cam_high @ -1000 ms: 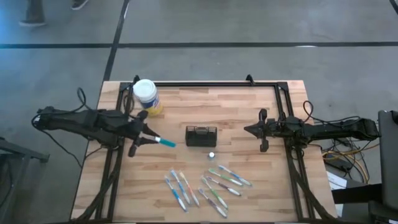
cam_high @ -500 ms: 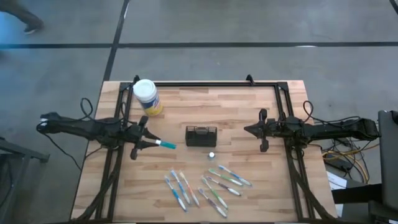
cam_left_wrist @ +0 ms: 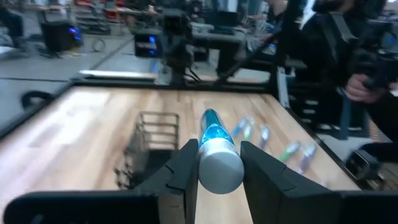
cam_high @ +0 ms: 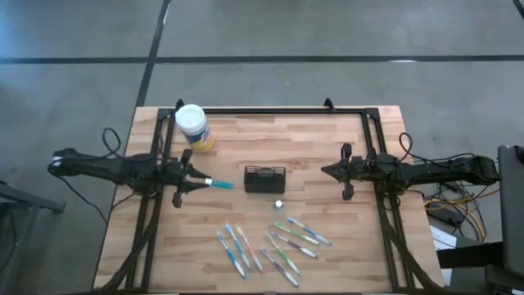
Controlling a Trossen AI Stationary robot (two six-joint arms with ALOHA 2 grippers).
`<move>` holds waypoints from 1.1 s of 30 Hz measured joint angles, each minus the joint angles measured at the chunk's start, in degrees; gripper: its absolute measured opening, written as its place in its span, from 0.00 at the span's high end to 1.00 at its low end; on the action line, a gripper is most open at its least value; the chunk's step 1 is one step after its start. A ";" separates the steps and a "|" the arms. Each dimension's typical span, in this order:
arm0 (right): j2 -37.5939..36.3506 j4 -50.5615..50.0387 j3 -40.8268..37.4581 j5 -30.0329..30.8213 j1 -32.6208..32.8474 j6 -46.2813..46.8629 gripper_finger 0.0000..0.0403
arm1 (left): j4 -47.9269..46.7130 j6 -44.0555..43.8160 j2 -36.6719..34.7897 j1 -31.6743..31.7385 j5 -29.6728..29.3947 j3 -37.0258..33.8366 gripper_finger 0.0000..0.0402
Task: Pick & Place toothbrushing station
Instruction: Put the left blue mouthwash into the wire organizer
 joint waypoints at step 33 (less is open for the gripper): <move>0.00 -3.51 -0.02 0.02 0.00 -0.11 0.98 | -56.24 12.77 75.34 7.43 1.33 77.84 0.76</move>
